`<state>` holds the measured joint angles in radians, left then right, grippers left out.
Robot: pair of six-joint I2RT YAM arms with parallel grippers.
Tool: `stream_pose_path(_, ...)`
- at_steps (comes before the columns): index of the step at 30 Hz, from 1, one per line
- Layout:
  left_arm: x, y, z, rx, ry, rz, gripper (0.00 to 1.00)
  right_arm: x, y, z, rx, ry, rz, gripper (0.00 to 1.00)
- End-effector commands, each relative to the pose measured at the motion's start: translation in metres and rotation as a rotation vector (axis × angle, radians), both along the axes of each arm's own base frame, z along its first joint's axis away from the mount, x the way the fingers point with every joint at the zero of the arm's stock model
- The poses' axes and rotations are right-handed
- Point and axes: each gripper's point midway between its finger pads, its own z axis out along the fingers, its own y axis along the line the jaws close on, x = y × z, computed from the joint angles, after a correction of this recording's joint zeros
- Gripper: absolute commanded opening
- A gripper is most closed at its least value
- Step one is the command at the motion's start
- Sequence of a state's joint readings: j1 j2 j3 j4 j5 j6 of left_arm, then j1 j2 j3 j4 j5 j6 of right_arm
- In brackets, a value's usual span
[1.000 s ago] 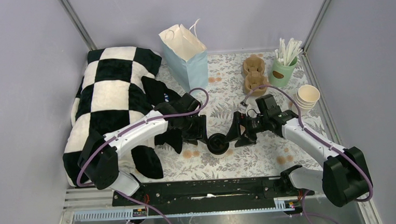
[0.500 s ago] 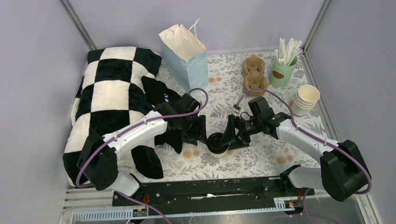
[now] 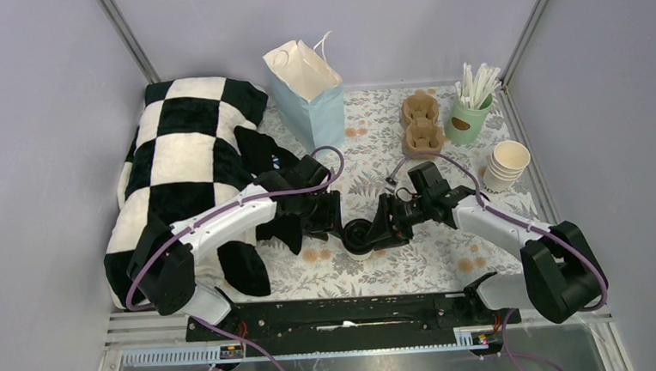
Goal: Pack the takeout coffee
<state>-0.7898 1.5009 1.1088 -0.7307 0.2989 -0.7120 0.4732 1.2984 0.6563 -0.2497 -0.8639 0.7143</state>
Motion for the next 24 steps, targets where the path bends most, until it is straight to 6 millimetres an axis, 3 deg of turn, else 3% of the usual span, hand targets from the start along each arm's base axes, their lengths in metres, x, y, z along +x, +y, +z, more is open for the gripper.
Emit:
stream_pose_path(1,-0.001,0.0,-0.011,0.011,0.012,0.0,0.51,0.004,0.005,-0.012,0.012,-0.017,0.004,0.51)
stream_pose_path(4,-0.003,0.002,-0.017,0.024,0.024,0.0,0.51,0.003,0.007,-0.019,0.028,0.002,0.004,0.46)
stream_pose_path(8,-0.002,0.003,-0.021,0.034,0.024,0.001,0.51,0.003,0.008,-0.024,0.034,0.022,0.008,0.47)
stream_pose_path(16,0.006,0.006,0.001,0.048,-0.032,-0.002,0.51,0.013,0.003,0.007,-0.022,-0.1,0.06,0.69)
stream_pose_path(24,0.009,0.01,0.022,0.028,-0.071,0.002,0.55,0.018,0.0,0.012,-0.058,-0.135,0.056,0.76)
